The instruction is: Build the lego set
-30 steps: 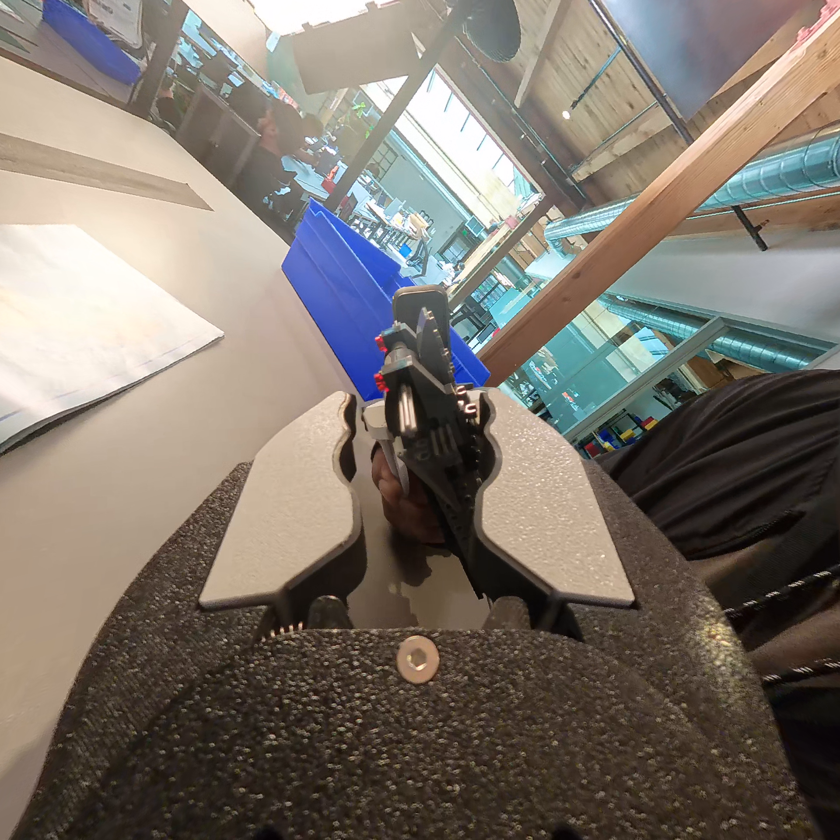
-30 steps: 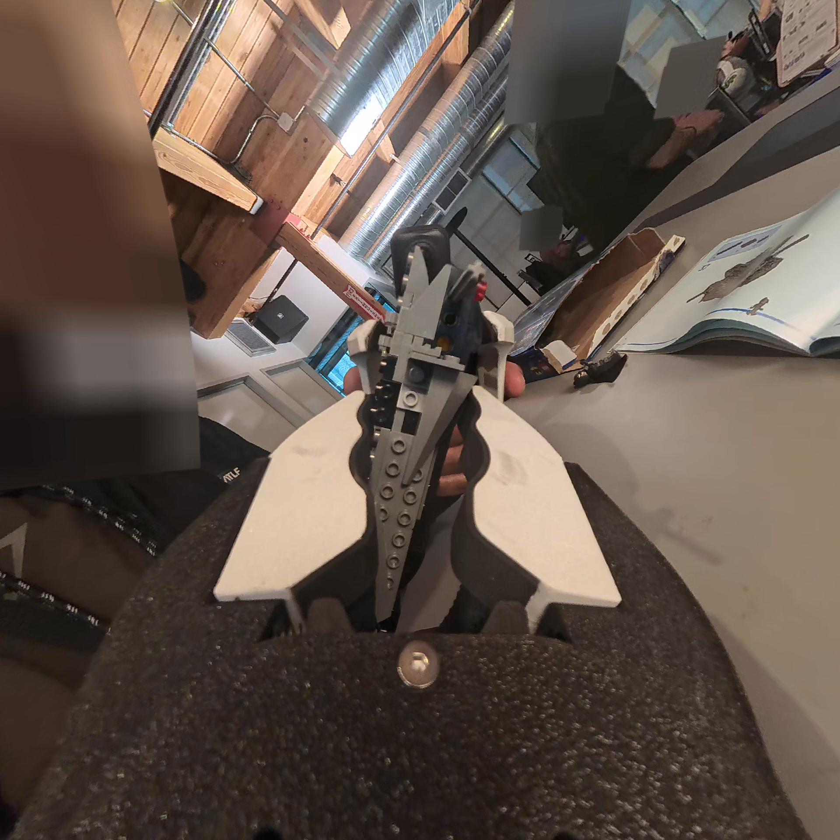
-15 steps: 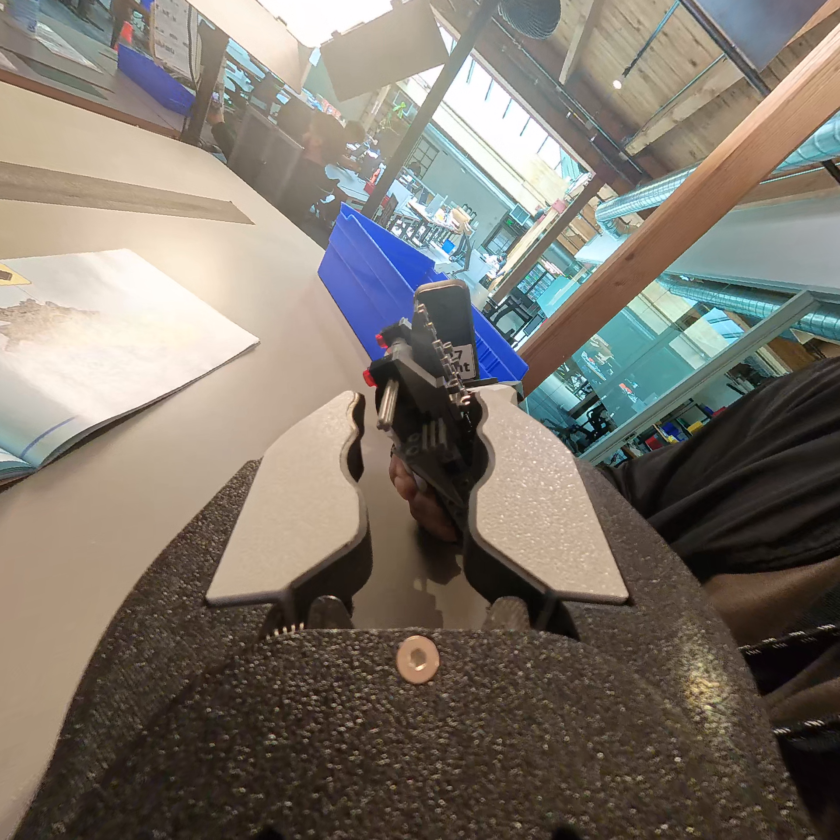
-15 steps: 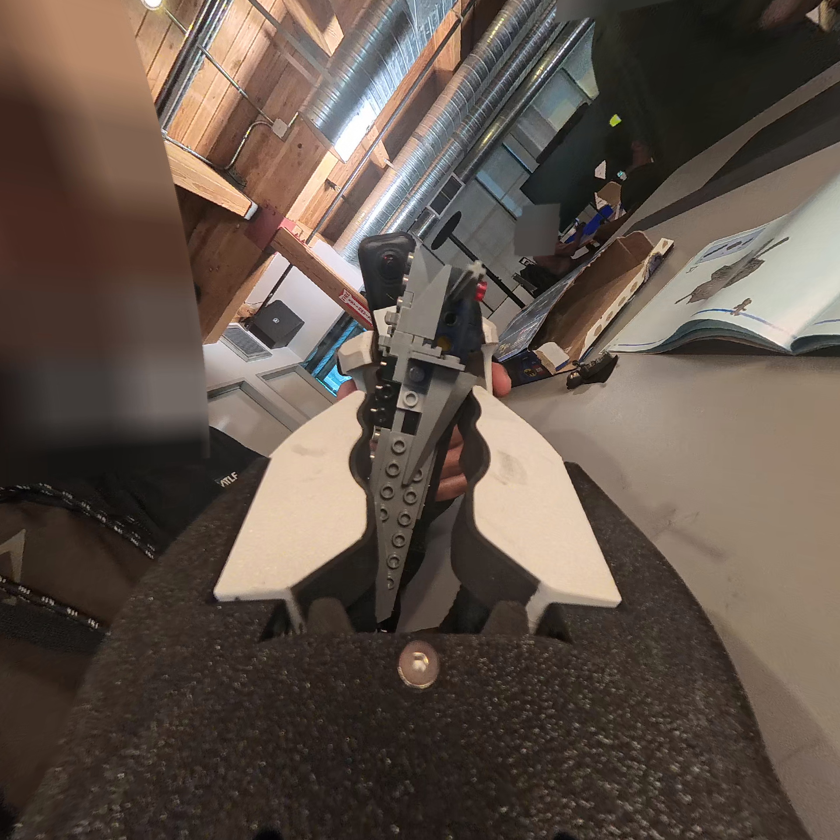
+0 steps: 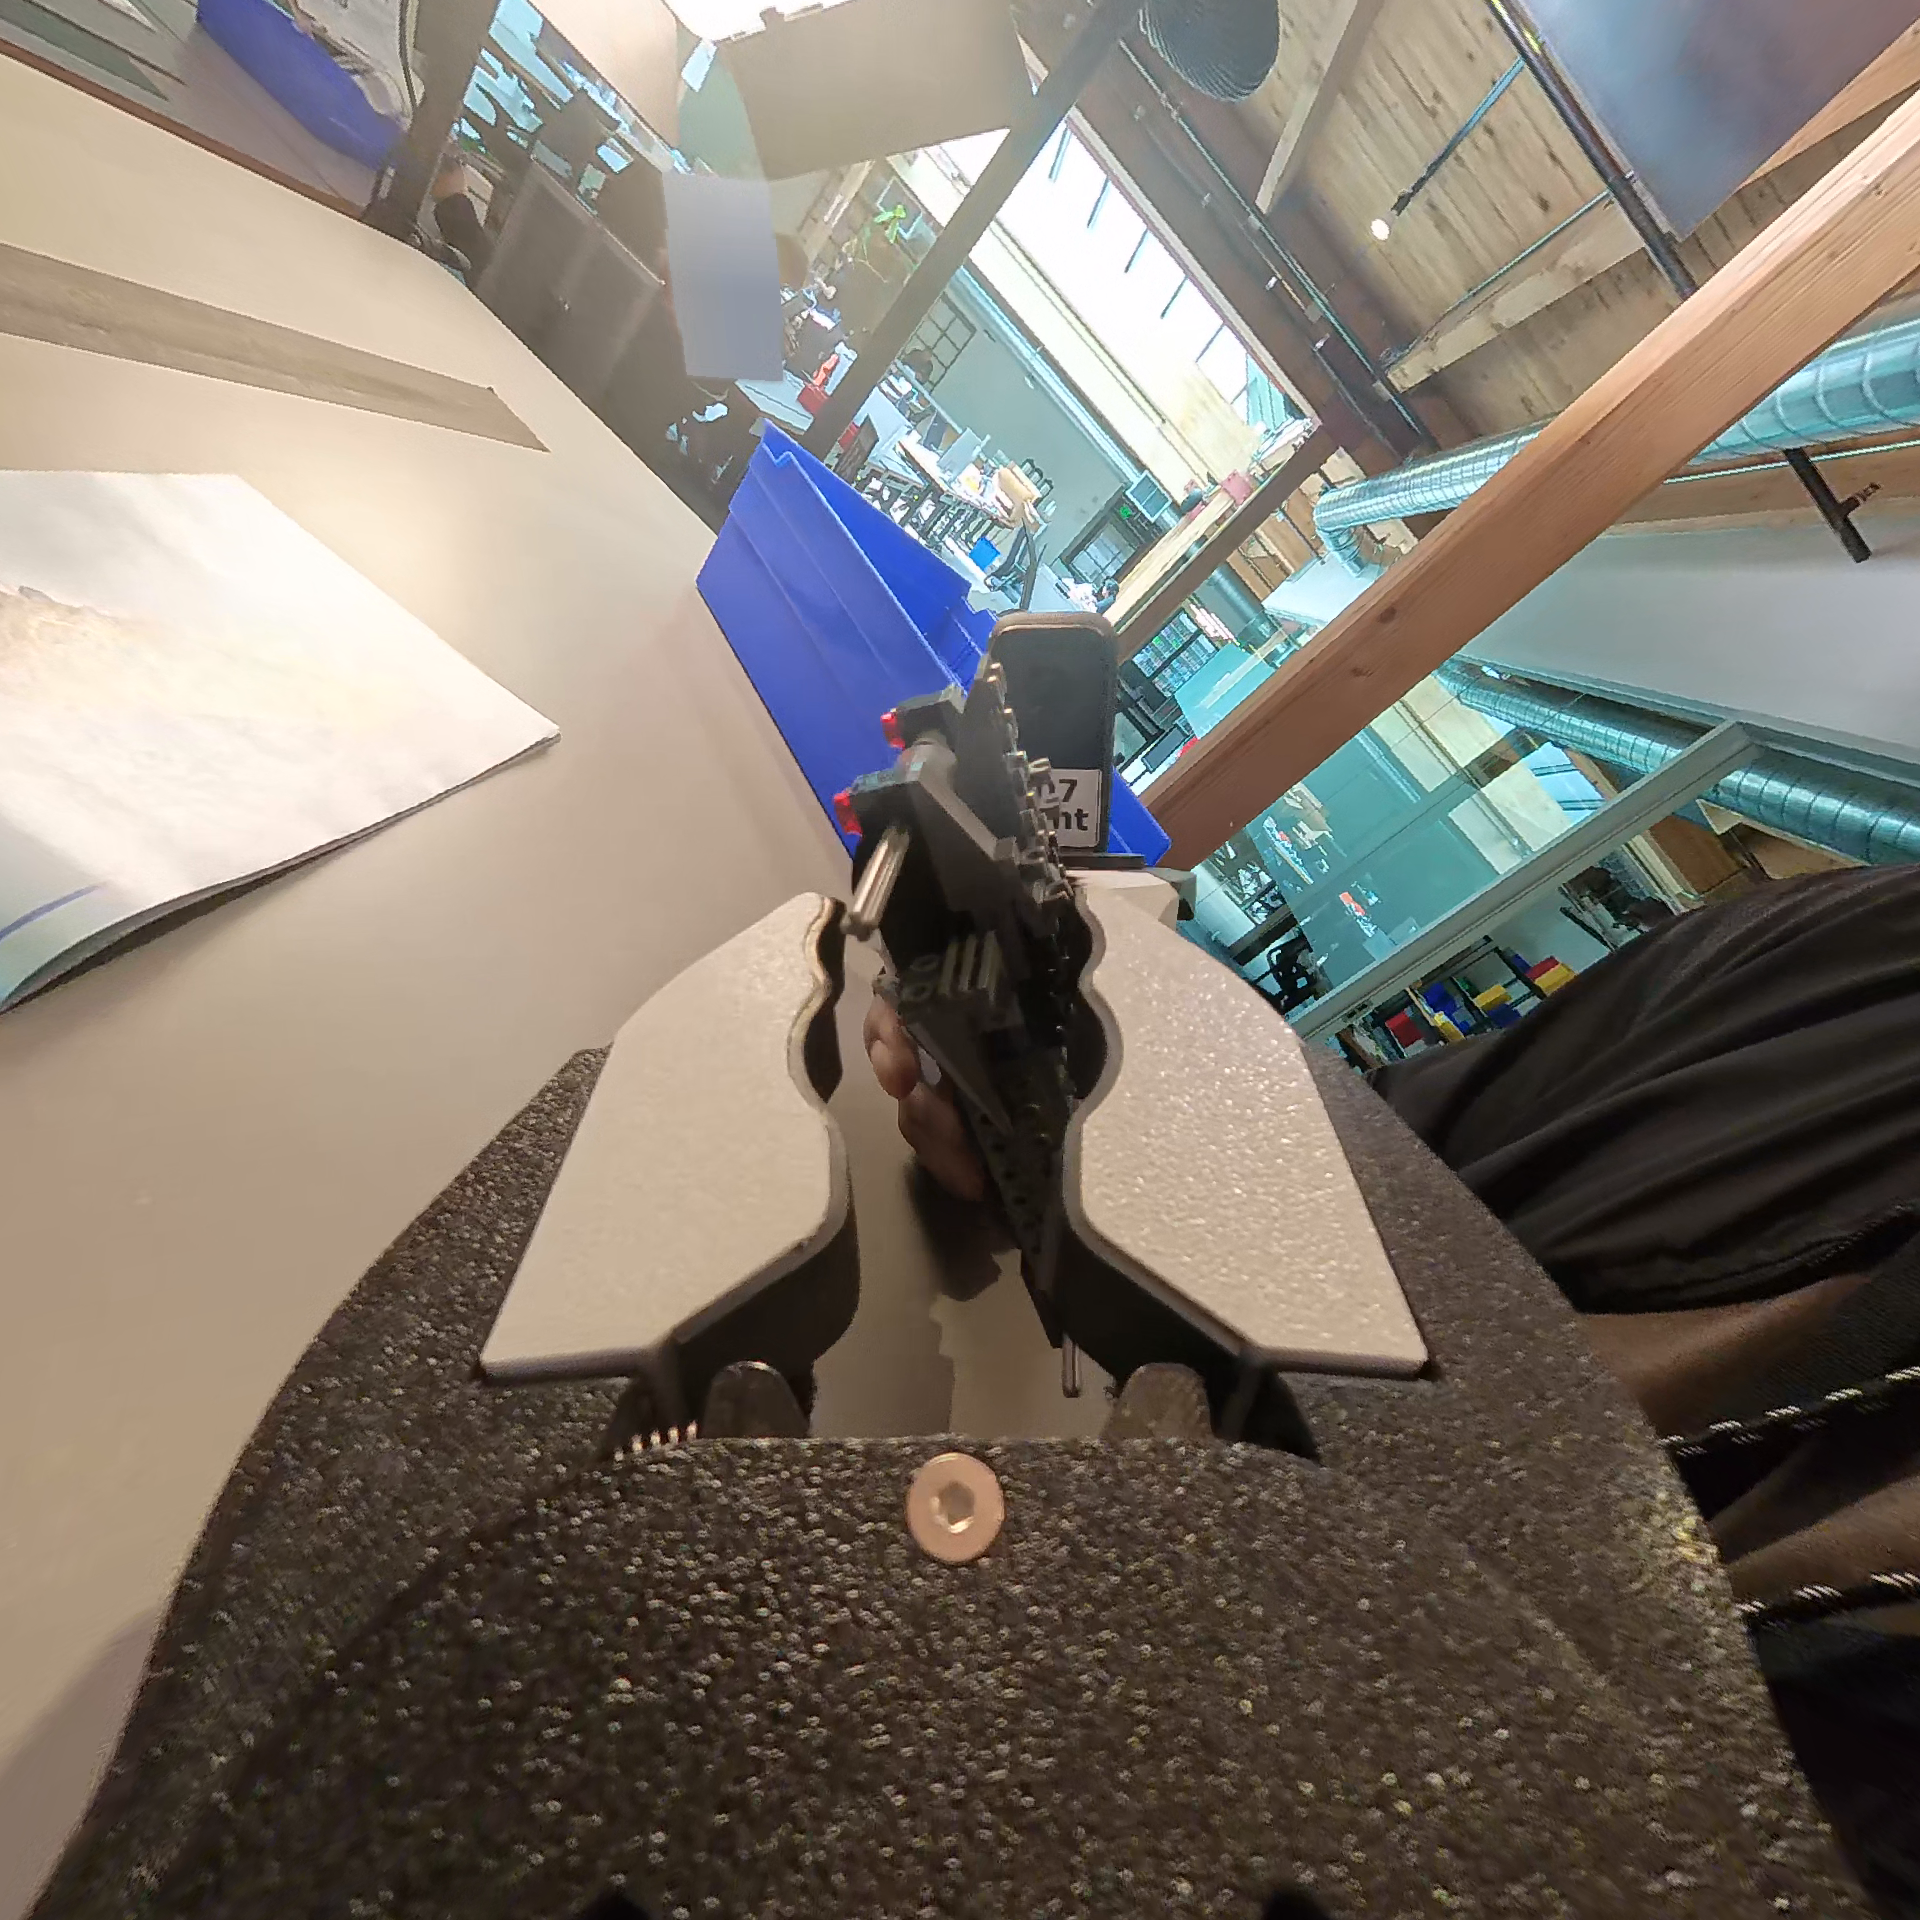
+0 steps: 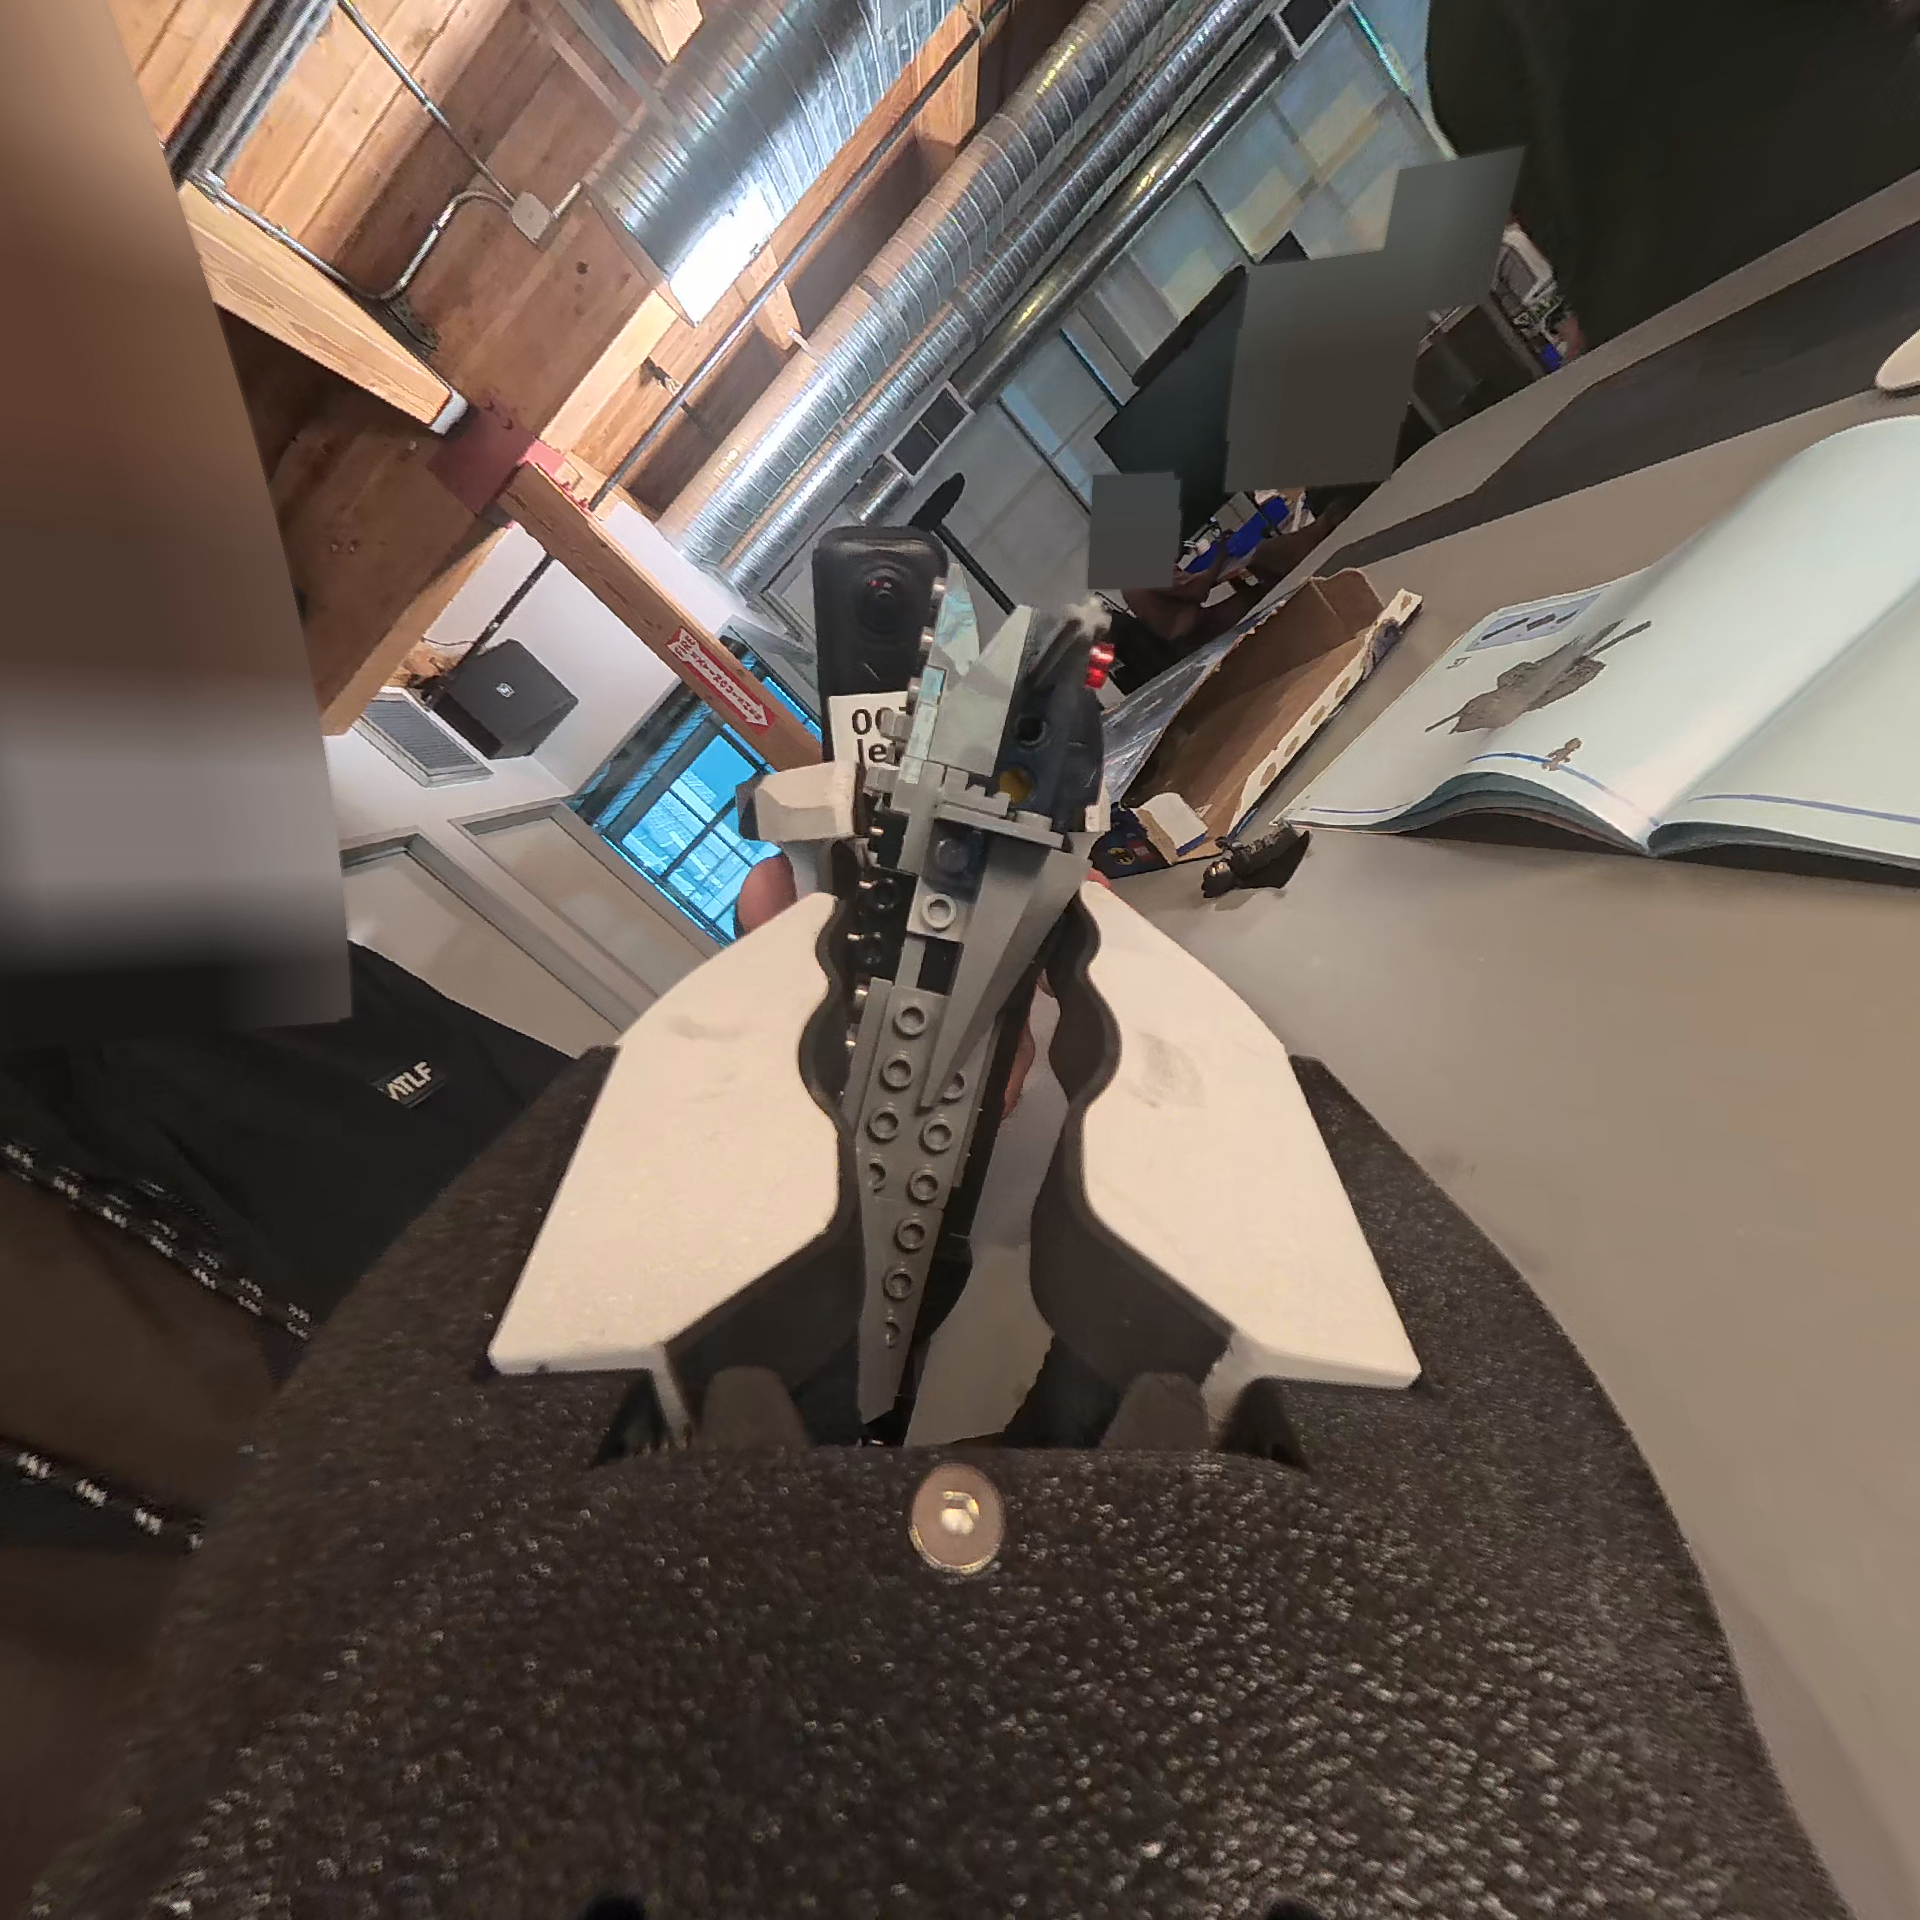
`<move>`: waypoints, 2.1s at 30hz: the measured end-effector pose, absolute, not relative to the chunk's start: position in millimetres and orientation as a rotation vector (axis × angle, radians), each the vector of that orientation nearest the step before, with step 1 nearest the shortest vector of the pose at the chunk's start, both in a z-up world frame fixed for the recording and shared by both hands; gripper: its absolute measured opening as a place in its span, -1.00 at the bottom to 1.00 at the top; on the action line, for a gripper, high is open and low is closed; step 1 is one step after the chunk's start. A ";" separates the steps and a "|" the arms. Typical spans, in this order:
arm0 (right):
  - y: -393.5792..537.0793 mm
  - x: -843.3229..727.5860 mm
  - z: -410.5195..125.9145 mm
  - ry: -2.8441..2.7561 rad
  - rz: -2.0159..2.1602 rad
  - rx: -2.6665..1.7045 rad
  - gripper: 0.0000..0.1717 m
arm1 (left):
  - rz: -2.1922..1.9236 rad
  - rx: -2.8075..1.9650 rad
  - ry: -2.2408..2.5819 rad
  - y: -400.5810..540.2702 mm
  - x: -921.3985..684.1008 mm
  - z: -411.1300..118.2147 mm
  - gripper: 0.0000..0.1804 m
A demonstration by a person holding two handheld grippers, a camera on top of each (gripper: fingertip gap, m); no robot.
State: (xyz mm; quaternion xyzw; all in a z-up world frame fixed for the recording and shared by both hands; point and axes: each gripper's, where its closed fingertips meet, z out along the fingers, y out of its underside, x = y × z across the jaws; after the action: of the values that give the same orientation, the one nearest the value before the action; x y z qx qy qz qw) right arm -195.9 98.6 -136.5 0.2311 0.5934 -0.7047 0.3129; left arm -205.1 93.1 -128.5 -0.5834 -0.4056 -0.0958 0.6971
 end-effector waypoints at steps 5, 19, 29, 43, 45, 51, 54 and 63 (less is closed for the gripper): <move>97.9 -194.9 -137.7 1.592 -1.862 0.604 -0.58 | -0.219 -1.293 -0.894 92.7 -204.5 -127.7 -0.57; 98.1 -195.1 -138.4 1.588 -1.857 0.611 -0.58 | -0.244 -1.296 -0.885 94.0 -202.9 -130.7 -0.58; 95.4 -195.9 -146.2 1.647 -1.838 0.647 -0.58 | -0.251 -1.275 -0.904 92.0 -205.5 -137.4 -0.59; 96.1 -197.6 -148.9 1.650 -1.833 0.666 -0.59 | -0.270 -1.276 -0.913 92.7 -205.7 -142.2 -0.61; 96.1 -197.8 -148.4 1.645 -1.835 0.666 -0.59 | -0.273 -1.271 -0.912 92.8 -205.7 -141.5 -0.60; 96.7 -198.8 -145.1 1.591 -1.836 0.670 -0.59 | -0.326 -1.273 -0.905 94.9 -203.3 -137.8 -0.55; 97.6 -199.5 -144.8 1.600 -1.845 0.667 -0.58 | -0.363 -1.254 -0.895 96.3 -201.7 -134.6 -0.48; 96.0 -194.9 -143.1 1.661 -1.875 0.621 -0.59 | -0.356 -1.220 -0.898 93.1 -203.9 -132.1 -0.57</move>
State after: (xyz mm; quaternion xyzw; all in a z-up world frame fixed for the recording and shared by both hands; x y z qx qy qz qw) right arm -194.9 96.0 -143.1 0.2312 0.6185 -0.6982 0.2766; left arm -203.9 93.1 -132.1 -0.5504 -0.4051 -0.1605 0.7121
